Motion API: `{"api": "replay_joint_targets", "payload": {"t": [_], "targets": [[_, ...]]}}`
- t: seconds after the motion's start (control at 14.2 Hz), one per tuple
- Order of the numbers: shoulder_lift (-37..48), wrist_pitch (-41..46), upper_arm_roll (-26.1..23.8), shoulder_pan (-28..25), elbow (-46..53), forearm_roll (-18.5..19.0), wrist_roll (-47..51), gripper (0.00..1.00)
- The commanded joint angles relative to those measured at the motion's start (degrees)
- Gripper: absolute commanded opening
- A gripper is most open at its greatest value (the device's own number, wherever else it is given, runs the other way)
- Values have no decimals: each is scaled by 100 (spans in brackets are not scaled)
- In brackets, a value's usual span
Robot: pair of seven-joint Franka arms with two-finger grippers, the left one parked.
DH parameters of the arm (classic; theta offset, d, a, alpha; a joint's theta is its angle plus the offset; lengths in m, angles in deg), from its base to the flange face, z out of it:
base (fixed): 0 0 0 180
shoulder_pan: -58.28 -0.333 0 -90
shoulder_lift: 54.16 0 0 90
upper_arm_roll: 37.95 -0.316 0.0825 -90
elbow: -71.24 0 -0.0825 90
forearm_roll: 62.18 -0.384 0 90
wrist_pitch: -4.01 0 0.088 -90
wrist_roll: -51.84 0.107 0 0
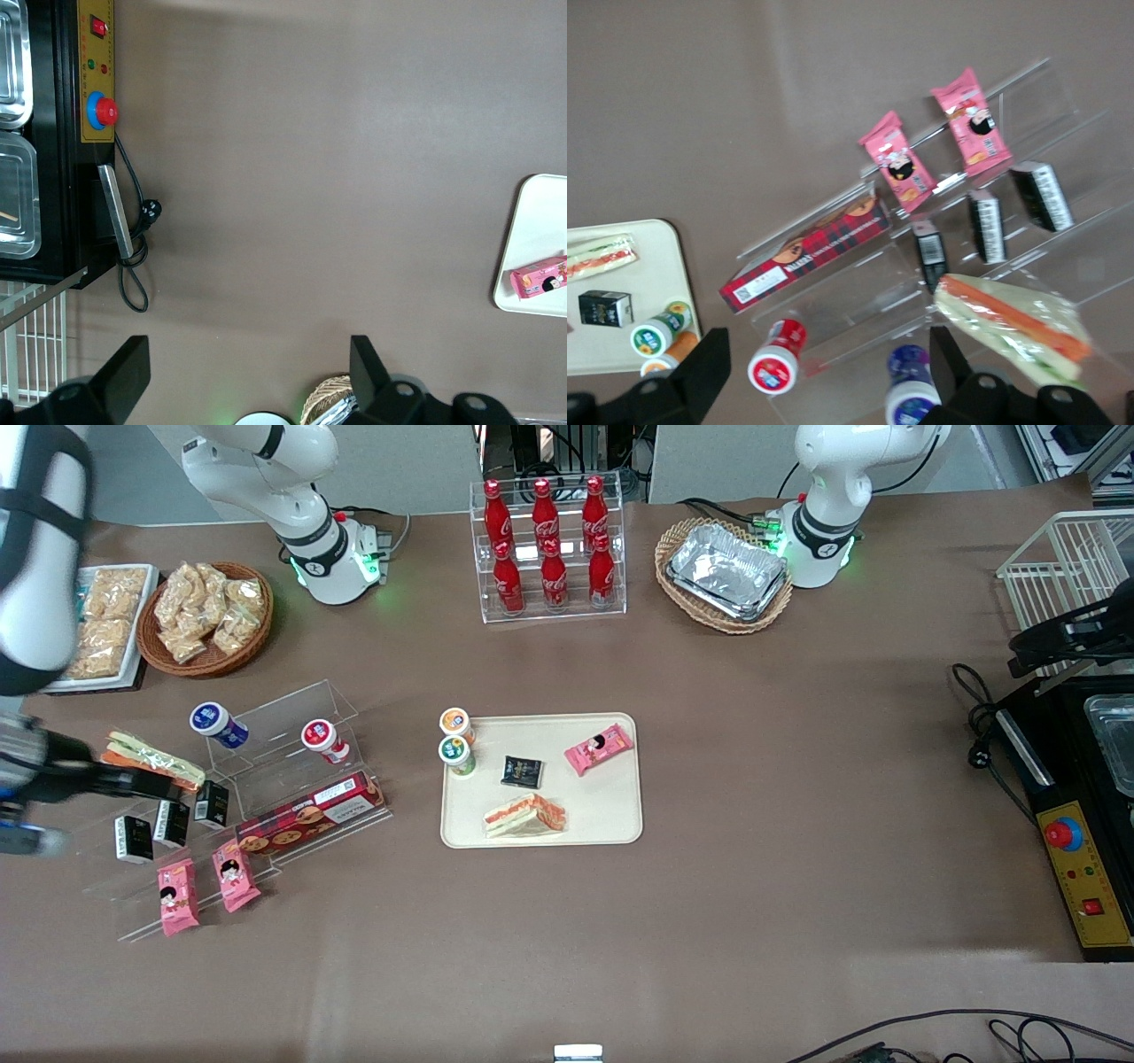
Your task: Place sandwich on tray
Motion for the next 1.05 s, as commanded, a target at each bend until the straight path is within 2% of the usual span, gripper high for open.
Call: {"api": "replay_joint_targets", "payload": {"t": [0.0, 0.14, 0.35, 0.63, 0.77, 0.98], "targets": [[777, -107, -172, 214, -662, 379, -431, 100], [1050, -213, -338, 362, -892, 547, -668, 100], [1183, -187, -665, 715, -963, 592, -863, 100], [1648, -563, -1068, 891, -1559, 1048, -1116, 100], [1649, -591, -1183, 917, -1491, 1241, -1337, 100], [1693, -503, -1253, 1023, -1508, 1251, -1320, 100]]}}
